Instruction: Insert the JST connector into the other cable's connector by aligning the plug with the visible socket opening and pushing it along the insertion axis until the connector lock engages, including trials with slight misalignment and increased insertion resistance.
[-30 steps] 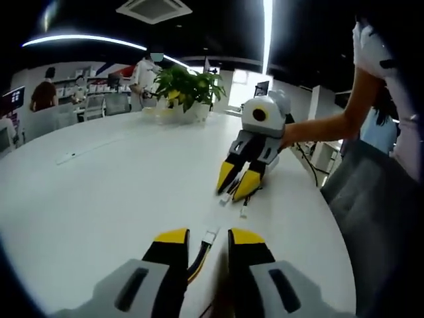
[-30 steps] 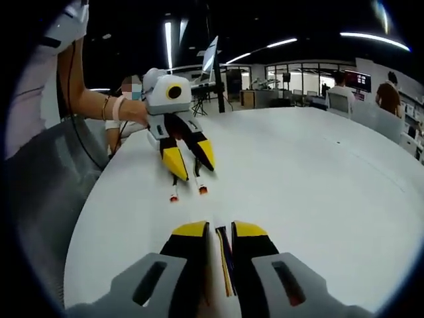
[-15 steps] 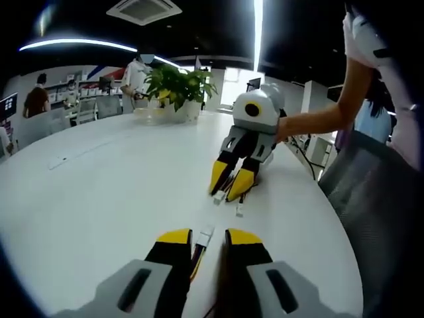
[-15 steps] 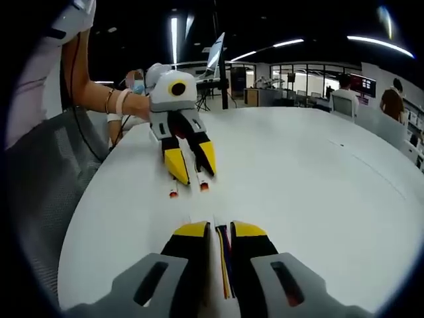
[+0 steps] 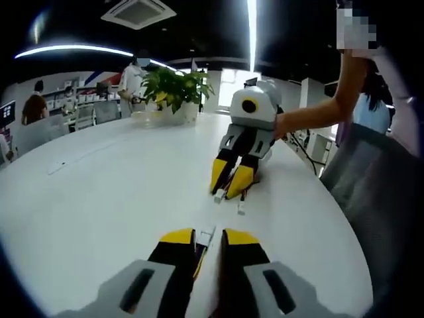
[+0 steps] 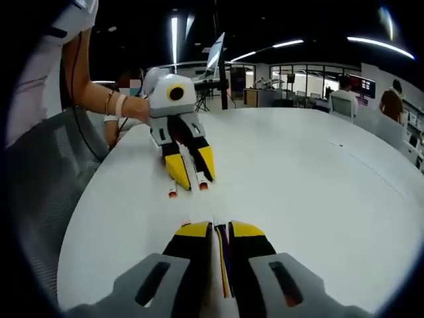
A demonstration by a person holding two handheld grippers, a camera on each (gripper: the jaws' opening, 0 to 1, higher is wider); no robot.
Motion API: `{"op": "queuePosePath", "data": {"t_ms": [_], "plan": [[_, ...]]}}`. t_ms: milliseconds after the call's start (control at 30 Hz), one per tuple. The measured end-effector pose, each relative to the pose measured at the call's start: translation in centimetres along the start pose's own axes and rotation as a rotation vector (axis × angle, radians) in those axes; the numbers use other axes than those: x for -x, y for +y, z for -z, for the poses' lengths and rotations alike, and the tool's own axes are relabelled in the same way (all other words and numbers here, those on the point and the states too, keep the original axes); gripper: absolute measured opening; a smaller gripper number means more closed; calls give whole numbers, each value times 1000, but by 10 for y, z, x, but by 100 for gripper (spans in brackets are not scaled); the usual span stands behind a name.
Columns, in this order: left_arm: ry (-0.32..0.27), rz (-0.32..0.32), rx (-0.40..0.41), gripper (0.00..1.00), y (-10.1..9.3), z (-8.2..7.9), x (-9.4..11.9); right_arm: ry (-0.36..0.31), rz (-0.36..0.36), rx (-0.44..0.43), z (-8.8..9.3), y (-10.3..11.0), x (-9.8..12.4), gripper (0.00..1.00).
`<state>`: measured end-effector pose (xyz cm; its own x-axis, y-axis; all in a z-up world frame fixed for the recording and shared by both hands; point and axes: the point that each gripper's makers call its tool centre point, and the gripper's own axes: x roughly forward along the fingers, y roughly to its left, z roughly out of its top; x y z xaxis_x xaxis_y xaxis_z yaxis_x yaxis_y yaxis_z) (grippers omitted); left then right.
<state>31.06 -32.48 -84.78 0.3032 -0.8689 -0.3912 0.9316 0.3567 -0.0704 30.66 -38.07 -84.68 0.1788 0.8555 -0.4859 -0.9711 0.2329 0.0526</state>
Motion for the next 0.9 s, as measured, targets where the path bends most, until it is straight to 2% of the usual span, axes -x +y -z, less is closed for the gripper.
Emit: {"op": "queuePosePath", "data": {"t_ms": [233, 500, 900], "plan": [[-12, -3, -16, 7, -1, 0, 1, -7, 2, -3, 1, -2, -1, 6], [-11, -4, -89, 7, -6, -1, 1, -16, 4, -1, 1, -4, -2, 5], [-72, -15, -41, 1, -7, -5, -2, -30, -3, 4, 2, -4, -3, 4]]}}
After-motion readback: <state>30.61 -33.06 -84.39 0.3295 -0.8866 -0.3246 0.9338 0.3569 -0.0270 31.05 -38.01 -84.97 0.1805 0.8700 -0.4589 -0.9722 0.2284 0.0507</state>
